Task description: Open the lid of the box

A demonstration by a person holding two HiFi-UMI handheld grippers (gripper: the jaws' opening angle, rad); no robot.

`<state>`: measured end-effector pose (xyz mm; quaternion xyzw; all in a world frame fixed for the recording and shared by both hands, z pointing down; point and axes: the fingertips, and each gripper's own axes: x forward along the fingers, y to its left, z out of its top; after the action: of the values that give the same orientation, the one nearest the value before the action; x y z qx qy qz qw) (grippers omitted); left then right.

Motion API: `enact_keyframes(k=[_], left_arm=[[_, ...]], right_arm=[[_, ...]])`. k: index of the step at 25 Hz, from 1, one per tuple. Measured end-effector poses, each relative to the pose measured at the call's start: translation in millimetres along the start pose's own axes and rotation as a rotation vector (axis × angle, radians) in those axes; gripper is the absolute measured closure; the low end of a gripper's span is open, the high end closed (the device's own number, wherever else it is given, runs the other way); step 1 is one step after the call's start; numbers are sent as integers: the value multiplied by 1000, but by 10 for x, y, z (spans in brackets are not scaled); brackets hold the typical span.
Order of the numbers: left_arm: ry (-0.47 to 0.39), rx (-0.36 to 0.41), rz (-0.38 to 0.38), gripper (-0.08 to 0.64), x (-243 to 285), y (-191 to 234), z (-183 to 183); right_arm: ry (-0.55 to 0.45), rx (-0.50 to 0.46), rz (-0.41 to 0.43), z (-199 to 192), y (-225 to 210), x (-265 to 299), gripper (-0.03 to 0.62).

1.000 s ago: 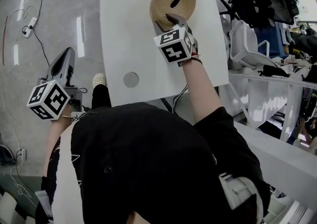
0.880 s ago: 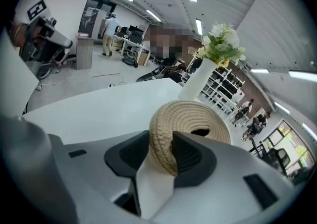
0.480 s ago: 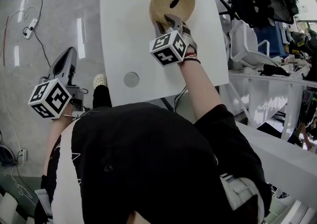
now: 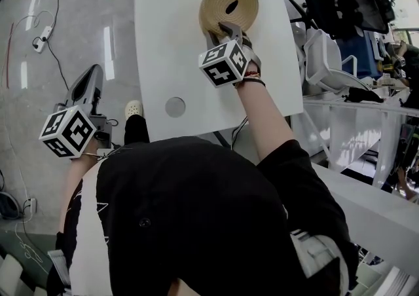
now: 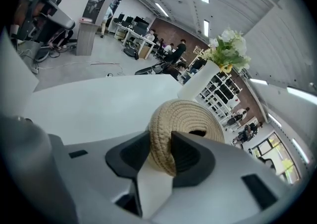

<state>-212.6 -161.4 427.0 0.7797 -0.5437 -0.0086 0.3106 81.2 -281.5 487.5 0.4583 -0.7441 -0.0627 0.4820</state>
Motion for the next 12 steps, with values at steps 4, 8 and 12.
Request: enact_keyframes(k=[4, 8, 12], left_arm=[[-2, -3, 4, 549, -14, 25, 2], [-3, -6, 8, 549, -20, 39, 6], [-7, -11, 12, 549, -17, 48, 21]], right_arm=[[5, 18, 7, 15, 4, 2, 460], [0, 39, 30, 19, 3, 3, 464], [-6, 78, 62, 32, -4, -11, 465]])
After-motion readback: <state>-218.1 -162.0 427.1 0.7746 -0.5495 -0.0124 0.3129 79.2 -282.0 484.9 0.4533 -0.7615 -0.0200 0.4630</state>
